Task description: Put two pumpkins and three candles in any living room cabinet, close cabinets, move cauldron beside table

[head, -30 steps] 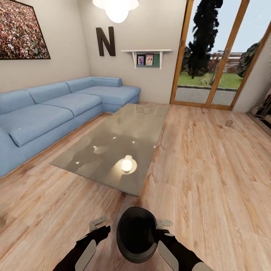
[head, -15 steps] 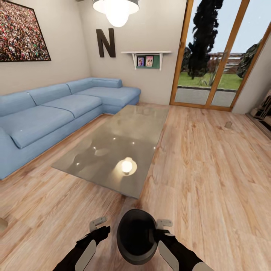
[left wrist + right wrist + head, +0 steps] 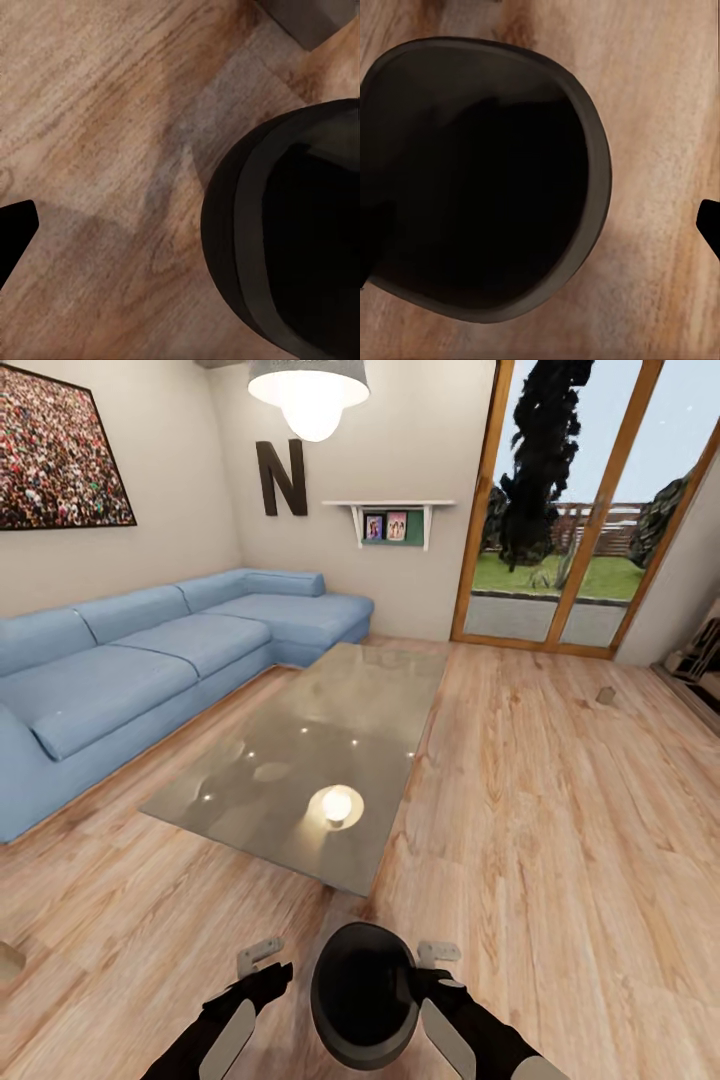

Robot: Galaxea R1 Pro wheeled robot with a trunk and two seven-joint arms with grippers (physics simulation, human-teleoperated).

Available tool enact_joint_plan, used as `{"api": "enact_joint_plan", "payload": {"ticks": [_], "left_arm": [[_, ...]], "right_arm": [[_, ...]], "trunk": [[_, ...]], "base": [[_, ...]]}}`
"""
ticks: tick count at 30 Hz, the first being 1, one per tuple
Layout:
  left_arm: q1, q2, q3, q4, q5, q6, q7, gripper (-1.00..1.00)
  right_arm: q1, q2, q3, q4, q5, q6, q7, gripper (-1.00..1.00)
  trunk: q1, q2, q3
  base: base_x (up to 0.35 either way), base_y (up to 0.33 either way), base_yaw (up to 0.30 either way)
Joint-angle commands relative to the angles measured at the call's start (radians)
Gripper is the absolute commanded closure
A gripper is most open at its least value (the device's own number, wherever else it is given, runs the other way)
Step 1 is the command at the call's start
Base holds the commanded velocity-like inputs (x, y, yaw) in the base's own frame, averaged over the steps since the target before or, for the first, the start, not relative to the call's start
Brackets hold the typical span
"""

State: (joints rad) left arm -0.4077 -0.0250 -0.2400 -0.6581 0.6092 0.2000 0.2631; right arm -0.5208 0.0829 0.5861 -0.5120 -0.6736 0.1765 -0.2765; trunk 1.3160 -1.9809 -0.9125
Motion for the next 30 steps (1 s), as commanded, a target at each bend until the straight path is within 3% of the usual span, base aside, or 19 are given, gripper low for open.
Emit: {"api": "enact_joint_plan", "payload": {"ticks": [1, 7, 30], "left_arm": [[0.000, 0.001, -0.004, -0.002, 0.009, 0.002, 0.008, -1.00], [0.000, 0.001, -0.004, 0.001, 0.009, 0.002, 0.010, -1.00], [0.000, 0.002, -0.004, 0.001, 0.009, 0.001, 0.010, -1.00]], "right_arm": [[-0.001, -0.001, -0.003, -0.002, -0.012, 0.003, -0.008, -1.00], [-0.001, 0.000, -0.053, -0.002, -0.025, 0.003, -0.002, -1.00], [-0.001, 0.000, -0.058, -0.002, -0.026, 0.003, -0.001, -1.00]], "trunk": [[-0.004, 0.007, 0.002], [-0.027, 0.049, 0.021], [-0.115, 0.210, 0.088]], "base": [[0.000, 0.000, 0.000], [0.000, 0.000, -0.019], [-0.071, 0.011, -0.261]]}}
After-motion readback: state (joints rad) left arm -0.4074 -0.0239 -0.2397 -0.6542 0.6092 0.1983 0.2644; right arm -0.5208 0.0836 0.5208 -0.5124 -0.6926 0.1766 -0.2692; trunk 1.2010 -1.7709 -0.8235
